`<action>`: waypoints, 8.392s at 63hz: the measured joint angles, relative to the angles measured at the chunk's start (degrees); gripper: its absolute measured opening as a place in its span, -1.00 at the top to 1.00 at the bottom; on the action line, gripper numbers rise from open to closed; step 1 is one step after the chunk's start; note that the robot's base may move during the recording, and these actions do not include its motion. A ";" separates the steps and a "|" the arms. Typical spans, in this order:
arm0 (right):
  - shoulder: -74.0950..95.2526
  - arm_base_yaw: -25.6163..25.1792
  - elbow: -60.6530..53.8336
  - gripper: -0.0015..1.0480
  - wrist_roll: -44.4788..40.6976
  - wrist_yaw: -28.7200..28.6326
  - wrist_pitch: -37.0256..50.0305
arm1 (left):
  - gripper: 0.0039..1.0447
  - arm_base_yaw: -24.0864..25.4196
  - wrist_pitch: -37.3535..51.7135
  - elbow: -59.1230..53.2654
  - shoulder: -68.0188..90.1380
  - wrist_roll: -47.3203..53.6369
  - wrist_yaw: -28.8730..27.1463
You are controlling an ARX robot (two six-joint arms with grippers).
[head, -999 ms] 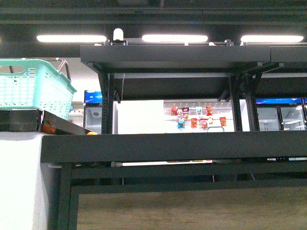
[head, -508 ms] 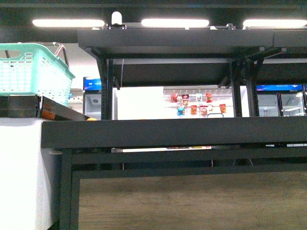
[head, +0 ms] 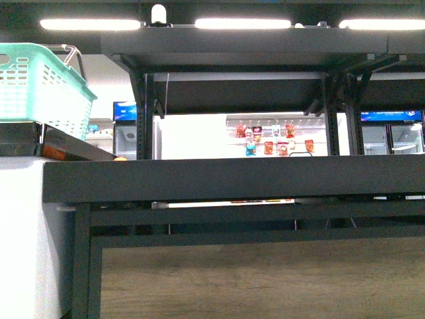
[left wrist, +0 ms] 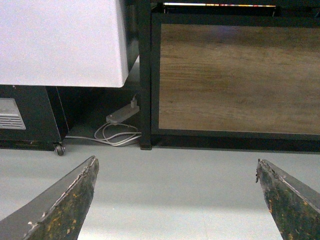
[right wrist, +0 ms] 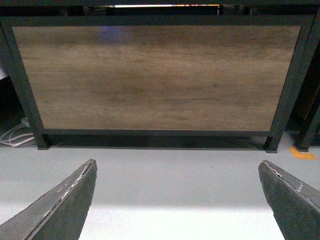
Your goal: Pick lemon from shelf
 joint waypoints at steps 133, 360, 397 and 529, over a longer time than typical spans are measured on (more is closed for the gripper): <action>0.09 0.00 0.00 -0.86 0.00 0.11 0.00 | -0.85 0.02 0.00 0.00 0.09 -0.02 0.00; 0.04 0.00 0.00 -0.86 0.02 -0.02 0.00 | -0.85 33.16 27.82 65.90 100.54 -68.65 21.51; 0.04 0.00 0.00 -0.86 0.02 -0.02 0.00 | 0.75 30.29 26.27 62.31 95.06 -68.08 23.52; 122.46 -11.74 68.52 -0.86 16.76 -1.20 6.67 | 0.87 -23.98 30.75 54.60 91.93 -55.15 36.89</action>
